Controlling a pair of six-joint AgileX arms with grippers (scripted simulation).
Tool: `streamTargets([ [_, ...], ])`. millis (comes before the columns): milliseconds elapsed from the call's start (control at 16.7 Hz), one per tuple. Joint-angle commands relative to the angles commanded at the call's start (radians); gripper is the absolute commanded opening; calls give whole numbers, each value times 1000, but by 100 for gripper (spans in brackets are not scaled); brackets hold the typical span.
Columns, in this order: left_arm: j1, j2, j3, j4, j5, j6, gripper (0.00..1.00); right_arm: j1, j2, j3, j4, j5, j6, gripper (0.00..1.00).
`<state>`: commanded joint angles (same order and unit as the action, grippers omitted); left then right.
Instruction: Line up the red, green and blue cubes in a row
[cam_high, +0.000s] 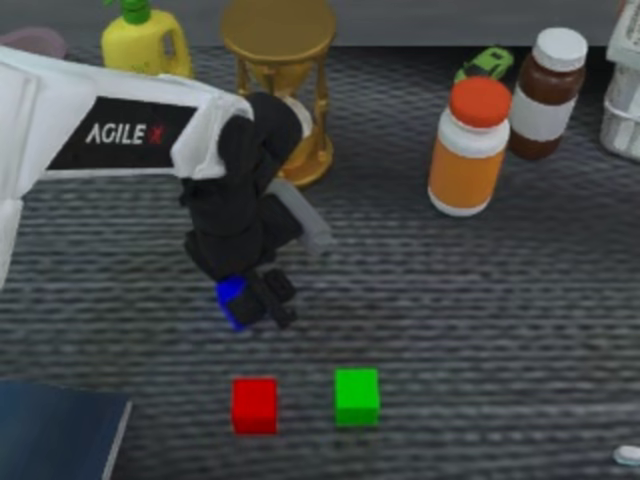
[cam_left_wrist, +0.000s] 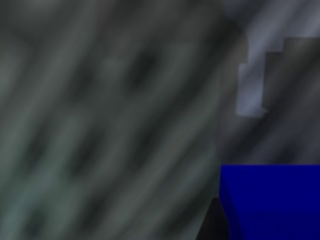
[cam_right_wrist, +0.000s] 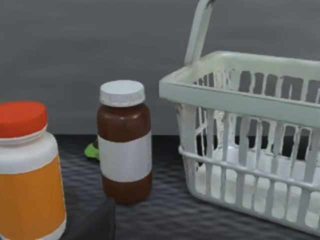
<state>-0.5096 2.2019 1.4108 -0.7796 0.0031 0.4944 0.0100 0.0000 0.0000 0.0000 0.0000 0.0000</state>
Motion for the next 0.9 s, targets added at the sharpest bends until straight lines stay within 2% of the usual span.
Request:
streamTargets([
  [420,0,0,0,0,0,0,0,0,0,0,0,0,0,100],
  [540,-3,-41,13,-24,15,-9,0,0,0,0,0,0,0,100],
  [900,12,-108,113,-197,15,-12,0,0,0,0,0,0,0,100],
])
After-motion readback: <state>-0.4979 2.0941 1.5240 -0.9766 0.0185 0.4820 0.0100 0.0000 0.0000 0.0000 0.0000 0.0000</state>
